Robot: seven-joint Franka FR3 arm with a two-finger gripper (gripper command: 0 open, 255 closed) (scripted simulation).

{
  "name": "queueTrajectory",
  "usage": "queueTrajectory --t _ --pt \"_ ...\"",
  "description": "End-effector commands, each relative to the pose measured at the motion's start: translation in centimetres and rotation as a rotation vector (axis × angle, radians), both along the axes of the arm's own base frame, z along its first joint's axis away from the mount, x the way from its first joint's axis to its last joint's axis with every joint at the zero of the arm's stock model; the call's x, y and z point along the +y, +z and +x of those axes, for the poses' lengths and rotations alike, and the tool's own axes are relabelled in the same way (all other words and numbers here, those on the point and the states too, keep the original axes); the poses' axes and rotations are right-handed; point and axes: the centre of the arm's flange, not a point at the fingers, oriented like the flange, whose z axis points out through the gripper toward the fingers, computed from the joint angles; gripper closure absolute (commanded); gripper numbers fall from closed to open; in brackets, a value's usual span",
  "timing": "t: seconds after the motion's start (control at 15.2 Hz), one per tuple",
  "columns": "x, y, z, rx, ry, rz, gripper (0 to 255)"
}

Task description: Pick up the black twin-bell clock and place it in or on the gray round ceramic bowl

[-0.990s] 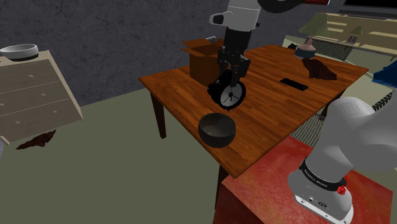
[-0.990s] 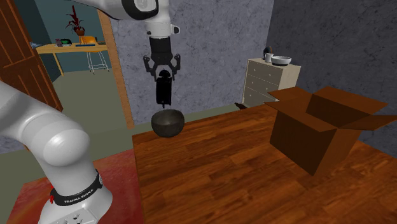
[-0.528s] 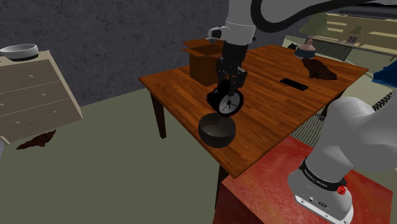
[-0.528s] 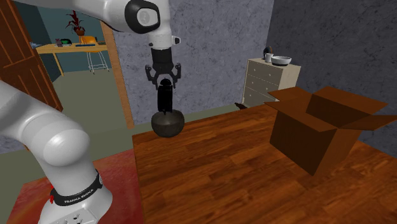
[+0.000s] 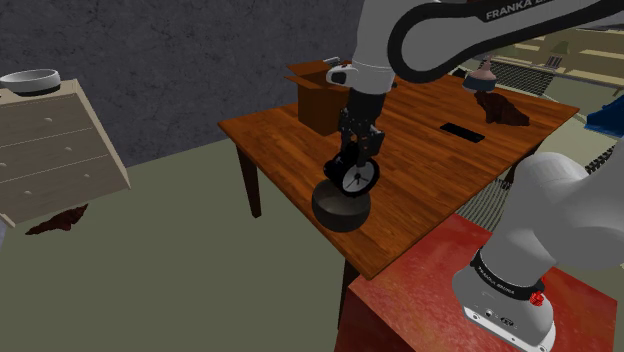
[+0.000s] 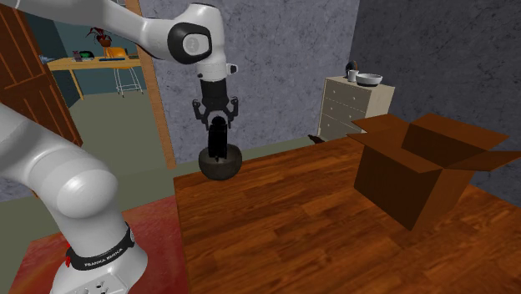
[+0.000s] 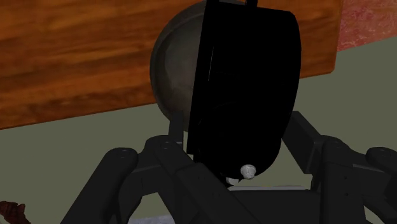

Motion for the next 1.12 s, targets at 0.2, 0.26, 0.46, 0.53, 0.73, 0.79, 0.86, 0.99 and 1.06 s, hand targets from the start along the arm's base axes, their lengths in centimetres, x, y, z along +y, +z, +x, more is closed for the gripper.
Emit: queueTrajectory --t 0.2,0.26,0.46,0.53,0.73,0.79,0.86,0.99,1.06 --pt "0.0 -0.3 0.0 -0.002 0.0 0.001 255" --pt "0.0 -0.3 0.0 -0.002 0.0 0.001 255" --pt "0.0 -0.3 0.0 -0.002 0.0 0.001 0" --pt "0.0 -0.3 0.0 -0.002 0.0 0.001 0" --pt "0.0 -0.3 -0.1 -0.002 0.0 0.001 0" --pt "0.0 -0.3 -0.1 -0.002 0.0 0.001 0" --pt "-0.1 1.1 -0.1 -0.002 0.0 0.001 0" --pt "-0.3 3.7 -0.2 -0.002 0.0 0.001 0" --pt "-0.4 4.7 -0.2 -0.002 0.0 0.001 0"
